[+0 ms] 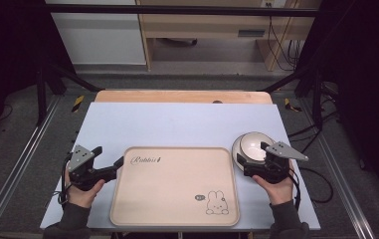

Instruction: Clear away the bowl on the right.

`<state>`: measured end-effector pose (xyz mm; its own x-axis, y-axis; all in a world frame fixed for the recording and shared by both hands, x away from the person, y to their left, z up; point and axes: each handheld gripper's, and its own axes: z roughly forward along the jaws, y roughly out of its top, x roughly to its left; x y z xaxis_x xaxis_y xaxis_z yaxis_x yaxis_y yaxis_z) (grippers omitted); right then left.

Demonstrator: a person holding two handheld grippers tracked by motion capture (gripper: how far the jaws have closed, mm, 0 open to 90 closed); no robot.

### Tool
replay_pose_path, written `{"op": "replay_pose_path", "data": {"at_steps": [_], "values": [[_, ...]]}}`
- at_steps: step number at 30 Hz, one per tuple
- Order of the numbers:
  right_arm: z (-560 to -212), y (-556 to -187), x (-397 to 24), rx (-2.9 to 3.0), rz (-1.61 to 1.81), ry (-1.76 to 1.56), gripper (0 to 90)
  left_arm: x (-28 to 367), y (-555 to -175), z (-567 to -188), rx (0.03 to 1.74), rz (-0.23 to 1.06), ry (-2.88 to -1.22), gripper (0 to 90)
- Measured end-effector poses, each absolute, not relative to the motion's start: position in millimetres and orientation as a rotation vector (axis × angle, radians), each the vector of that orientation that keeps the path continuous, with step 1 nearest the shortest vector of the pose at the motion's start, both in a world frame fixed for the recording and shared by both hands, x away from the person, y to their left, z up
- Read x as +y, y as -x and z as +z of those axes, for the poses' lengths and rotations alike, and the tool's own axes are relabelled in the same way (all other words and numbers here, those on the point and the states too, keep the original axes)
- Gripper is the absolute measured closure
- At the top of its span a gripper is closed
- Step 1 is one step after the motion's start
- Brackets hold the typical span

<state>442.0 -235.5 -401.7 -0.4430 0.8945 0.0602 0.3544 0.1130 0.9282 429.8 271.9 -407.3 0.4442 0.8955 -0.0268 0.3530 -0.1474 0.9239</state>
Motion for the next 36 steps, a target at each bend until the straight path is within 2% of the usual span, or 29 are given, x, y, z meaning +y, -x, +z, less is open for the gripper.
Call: {"op": "replay_pose_path", "data": {"at_steps": [36], "values": [[-403.2, -465.4, -271.6, 1.757, 1.166, -1.396, 7.7, 274.1, -433.9, -413.6, 1.108, 0.689, -1.726, 14.3]]}}
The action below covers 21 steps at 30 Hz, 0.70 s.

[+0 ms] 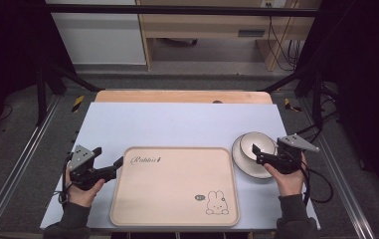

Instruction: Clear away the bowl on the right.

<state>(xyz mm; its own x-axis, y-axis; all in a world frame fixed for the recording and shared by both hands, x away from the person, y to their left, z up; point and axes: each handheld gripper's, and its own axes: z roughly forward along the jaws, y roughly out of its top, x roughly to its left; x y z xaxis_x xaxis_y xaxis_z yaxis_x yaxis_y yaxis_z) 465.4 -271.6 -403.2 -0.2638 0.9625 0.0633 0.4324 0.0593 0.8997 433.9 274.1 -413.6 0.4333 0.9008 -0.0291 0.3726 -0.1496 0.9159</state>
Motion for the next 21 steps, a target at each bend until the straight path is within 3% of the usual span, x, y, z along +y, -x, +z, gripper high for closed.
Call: {"op": "replay_pose_path", "data": {"at_steps": [21], "values": [[-414.7, -491.1, -289.1, 1.76, 1.052, -1.512, 13.5, 272.6, -433.7, -414.4, 1.102, 0.698, -1.738, 14.4]]}}
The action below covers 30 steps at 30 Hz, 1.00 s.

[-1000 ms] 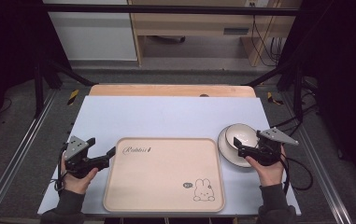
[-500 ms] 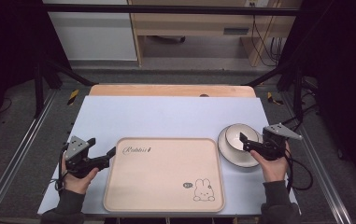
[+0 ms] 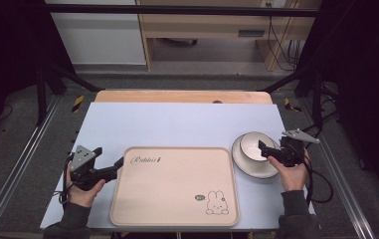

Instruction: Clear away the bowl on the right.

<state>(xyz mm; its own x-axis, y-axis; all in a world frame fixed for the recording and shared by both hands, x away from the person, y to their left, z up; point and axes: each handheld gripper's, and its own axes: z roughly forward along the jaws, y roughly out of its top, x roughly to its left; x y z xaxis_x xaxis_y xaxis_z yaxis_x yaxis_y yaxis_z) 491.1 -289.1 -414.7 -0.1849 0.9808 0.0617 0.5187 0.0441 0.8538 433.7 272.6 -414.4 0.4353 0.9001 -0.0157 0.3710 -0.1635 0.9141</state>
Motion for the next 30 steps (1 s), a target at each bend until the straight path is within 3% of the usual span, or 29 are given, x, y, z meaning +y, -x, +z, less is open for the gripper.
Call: {"op": "replay_pose_path", "data": {"at_steps": [15, 30], "values": [[-430.0, -504.0, -292.9, 1.811, 0.969, -1.589, 21.5, 274.1, -433.6, -415.9, 1.11, 0.696, -1.739, 14.5], [-442.3, -512.4, -295.4, 1.854, 0.913, -1.671, 43.0, 272.7, -433.4, -416.4, 1.11, 0.699, -1.749, 14.6]]}}
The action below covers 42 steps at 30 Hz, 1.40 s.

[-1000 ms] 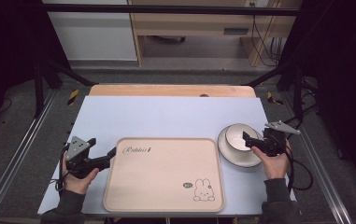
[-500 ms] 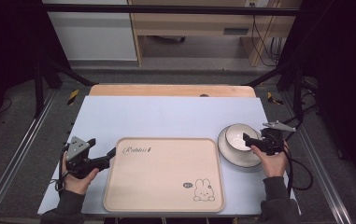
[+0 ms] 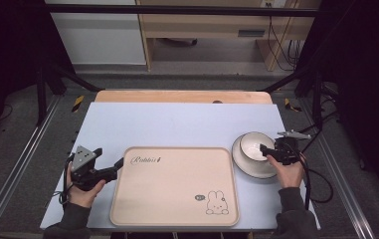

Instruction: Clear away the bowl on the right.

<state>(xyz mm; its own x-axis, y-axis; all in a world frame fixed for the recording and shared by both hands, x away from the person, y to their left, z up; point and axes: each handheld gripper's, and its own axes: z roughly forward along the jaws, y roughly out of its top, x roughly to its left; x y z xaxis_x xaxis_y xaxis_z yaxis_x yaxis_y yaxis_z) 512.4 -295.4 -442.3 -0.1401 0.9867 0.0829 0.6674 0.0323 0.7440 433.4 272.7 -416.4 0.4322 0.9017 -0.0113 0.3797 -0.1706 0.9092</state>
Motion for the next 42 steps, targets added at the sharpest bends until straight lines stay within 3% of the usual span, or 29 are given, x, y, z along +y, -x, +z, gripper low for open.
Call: {"op": "replay_pose_path", "data": {"at_steps": [16, 42], "values": [[-448.4, -519.0, -296.5, 1.901, 0.855, -1.766, 68.6, 272.1, -433.8, -417.1, 1.11, 0.699, -1.756, 14.6], [-446.0, -524.3, -301.6, 1.878, 0.87, -1.862, 79.7, 272.6, -434.6, -418.0, 1.116, 0.699, -1.759, 14.8]]}}
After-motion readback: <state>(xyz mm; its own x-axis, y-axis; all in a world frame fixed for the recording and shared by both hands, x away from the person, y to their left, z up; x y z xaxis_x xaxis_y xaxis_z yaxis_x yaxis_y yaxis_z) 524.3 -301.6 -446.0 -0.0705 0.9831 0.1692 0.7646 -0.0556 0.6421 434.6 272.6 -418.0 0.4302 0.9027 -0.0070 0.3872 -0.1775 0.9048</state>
